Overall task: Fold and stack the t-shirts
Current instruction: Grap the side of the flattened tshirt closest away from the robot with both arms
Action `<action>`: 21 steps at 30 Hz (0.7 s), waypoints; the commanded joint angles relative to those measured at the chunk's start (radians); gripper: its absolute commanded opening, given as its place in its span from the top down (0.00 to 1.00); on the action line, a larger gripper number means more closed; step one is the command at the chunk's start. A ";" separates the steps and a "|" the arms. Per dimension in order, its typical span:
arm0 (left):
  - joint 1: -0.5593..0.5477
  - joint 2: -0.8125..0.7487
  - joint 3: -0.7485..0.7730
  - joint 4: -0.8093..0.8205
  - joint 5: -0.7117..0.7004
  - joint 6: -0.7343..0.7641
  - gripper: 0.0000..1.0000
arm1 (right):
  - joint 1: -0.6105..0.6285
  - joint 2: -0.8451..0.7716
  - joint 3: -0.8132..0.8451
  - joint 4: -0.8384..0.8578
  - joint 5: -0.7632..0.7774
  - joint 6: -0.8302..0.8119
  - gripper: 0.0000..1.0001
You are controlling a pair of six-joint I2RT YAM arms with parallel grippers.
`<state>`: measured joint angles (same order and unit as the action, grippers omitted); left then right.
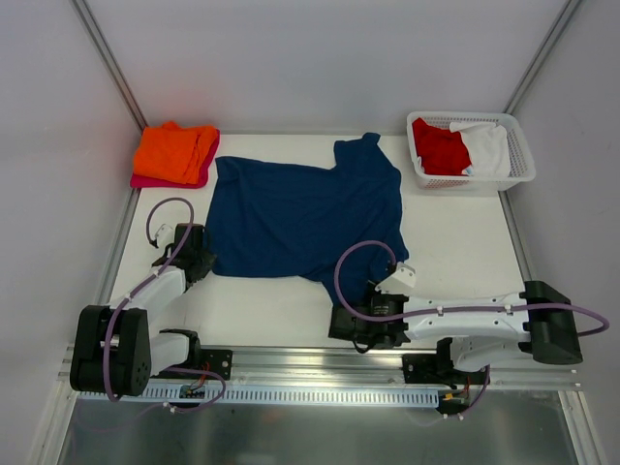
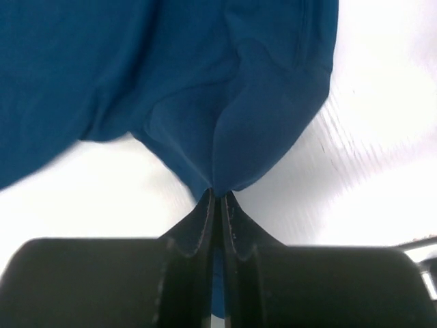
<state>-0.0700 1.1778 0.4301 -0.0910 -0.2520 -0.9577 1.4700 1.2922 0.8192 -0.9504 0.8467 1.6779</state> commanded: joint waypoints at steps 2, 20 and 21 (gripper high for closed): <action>0.007 0.003 -0.013 -0.055 0.033 0.019 1.00 | -0.054 -0.011 0.110 -0.110 0.156 -0.154 0.99; 0.006 -0.092 0.056 -0.079 0.031 0.123 1.00 | -0.407 0.300 0.343 0.263 0.195 -0.794 1.00; 0.006 -0.096 0.065 -0.085 0.031 0.132 1.00 | -0.413 0.303 0.351 0.269 0.195 -0.808 1.00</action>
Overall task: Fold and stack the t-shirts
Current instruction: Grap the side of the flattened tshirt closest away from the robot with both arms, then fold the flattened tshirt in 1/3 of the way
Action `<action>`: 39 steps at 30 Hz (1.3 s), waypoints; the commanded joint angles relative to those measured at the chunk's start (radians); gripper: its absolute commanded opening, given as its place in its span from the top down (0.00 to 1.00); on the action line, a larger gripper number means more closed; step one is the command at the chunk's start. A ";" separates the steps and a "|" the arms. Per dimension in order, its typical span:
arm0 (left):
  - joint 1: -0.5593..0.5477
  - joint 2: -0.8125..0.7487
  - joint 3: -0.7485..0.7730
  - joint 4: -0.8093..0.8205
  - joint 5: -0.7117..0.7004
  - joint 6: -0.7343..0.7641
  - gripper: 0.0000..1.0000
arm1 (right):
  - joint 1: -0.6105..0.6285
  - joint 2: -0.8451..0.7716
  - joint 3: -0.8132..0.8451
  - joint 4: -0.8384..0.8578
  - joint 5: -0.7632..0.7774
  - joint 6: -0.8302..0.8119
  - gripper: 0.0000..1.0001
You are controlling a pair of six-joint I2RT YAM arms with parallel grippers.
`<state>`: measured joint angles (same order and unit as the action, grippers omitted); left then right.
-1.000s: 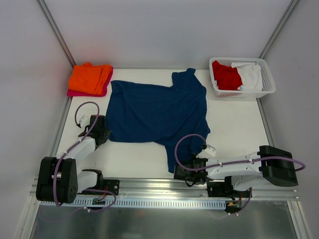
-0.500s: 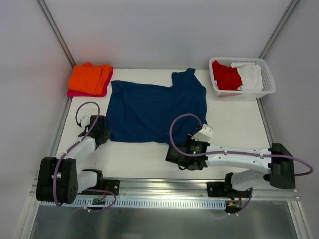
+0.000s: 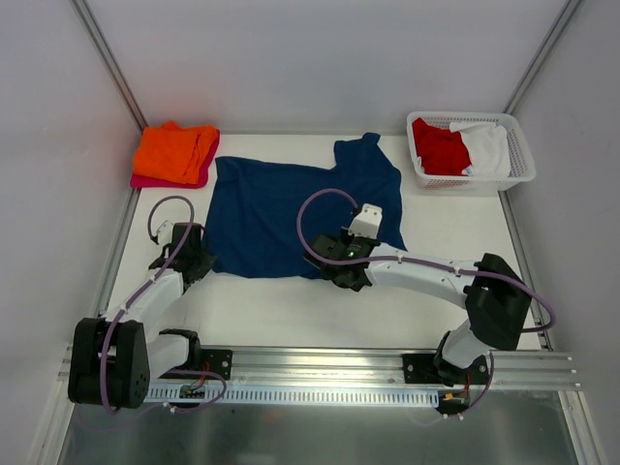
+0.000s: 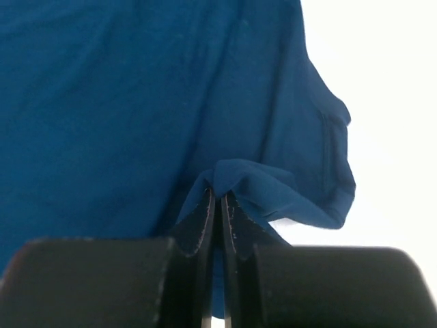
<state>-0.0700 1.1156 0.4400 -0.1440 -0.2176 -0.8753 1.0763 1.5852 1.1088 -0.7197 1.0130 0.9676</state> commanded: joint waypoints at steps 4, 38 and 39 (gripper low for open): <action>0.006 -0.046 0.100 -0.052 -0.005 0.079 1.00 | -0.064 0.009 0.097 0.077 0.036 -0.208 0.99; 0.006 0.184 0.319 -0.040 -0.097 0.134 1.00 | -0.391 0.127 0.200 0.284 -0.083 -0.489 0.99; 0.006 0.194 0.322 -0.037 -0.098 0.134 1.00 | -0.391 0.130 0.203 0.289 -0.082 -0.494 0.99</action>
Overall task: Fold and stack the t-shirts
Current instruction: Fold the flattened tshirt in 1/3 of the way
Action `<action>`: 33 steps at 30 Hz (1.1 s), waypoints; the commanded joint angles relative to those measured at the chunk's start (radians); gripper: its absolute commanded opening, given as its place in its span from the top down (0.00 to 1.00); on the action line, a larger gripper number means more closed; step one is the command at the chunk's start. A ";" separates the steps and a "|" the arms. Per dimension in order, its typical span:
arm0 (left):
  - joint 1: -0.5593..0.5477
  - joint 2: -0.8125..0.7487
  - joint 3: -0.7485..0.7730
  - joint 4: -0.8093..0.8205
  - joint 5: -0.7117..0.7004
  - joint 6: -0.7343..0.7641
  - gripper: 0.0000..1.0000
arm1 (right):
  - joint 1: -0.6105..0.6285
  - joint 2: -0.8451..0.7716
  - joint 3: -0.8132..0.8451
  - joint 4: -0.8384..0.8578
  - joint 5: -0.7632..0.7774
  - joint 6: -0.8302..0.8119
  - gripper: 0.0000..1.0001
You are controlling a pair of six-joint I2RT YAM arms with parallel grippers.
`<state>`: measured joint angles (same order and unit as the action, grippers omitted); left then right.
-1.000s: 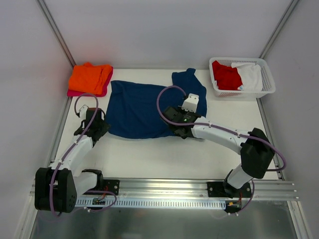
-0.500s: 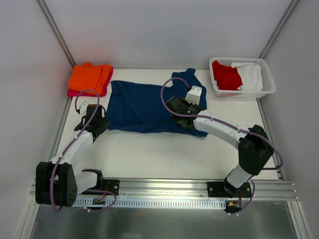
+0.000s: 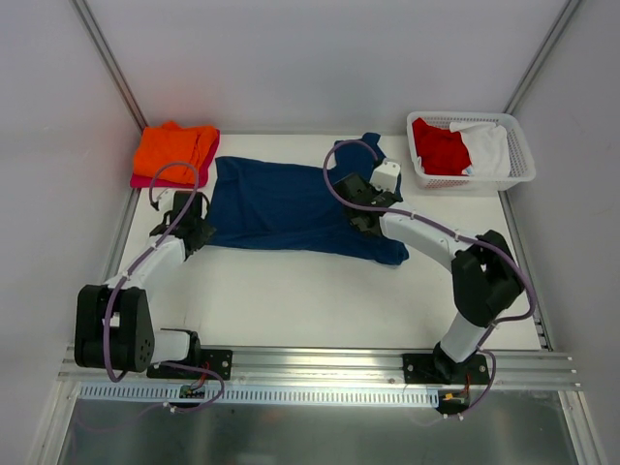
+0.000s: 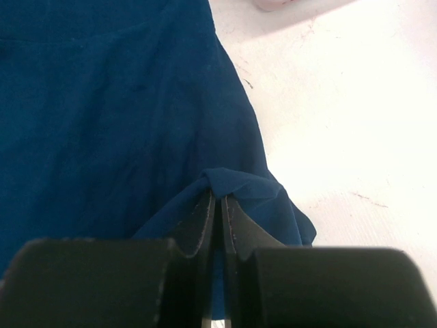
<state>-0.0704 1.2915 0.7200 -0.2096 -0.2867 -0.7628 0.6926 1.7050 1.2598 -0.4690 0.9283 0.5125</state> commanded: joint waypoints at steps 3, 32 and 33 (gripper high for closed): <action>0.006 0.038 0.056 0.039 -0.032 0.028 1.00 | -0.016 0.033 0.079 0.041 -0.003 -0.054 0.99; 0.006 0.406 0.332 0.179 0.083 0.115 1.00 | -0.154 0.254 0.303 0.069 -0.078 -0.146 0.99; 0.006 0.417 0.354 0.180 0.086 0.128 1.00 | -0.156 0.260 0.306 0.070 -0.083 -0.146 0.99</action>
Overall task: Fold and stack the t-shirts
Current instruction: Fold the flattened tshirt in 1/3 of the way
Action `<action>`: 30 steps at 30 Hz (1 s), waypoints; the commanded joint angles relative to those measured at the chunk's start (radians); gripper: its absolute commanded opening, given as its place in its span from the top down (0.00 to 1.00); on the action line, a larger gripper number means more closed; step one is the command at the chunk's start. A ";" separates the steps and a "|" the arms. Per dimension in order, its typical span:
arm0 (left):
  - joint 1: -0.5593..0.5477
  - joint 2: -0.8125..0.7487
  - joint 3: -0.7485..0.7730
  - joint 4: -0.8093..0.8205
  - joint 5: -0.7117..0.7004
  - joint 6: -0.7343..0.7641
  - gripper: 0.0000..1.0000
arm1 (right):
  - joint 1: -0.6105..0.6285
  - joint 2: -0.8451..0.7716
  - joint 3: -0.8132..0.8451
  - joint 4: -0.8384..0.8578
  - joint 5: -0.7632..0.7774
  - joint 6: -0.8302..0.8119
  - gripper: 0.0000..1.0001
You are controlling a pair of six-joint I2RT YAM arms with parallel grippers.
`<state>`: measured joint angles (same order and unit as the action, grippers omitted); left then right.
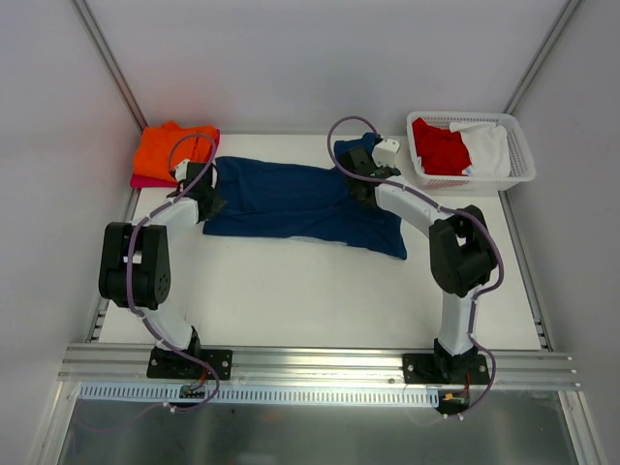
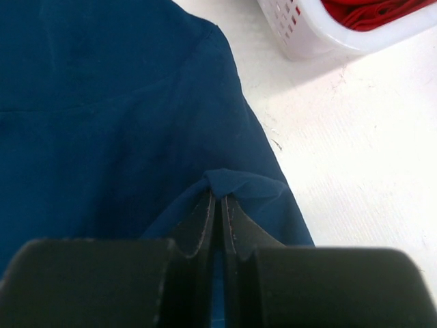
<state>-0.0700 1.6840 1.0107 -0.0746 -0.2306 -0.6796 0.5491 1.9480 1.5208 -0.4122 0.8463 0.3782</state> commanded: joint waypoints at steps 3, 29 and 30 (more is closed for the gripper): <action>0.006 0.059 0.098 0.045 0.039 0.064 1.00 | -0.017 0.045 0.058 0.013 -0.009 -0.007 0.99; 0.006 0.186 0.229 0.036 0.024 0.112 1.00 | -0.058 0.196 0.188 0.012 -0.030 -0.021 0.99; 0.006 0.192 0.233 0.035 0.028 0.114 1.00 | -0.060 0.198 0.191 0.012 -0.029 -0.022 0.99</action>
<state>-0.0700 1.8595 1.1988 -0.0566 -0.1921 -0.5858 0.4995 2.1399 1.6661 -0.4076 0.8024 0.3725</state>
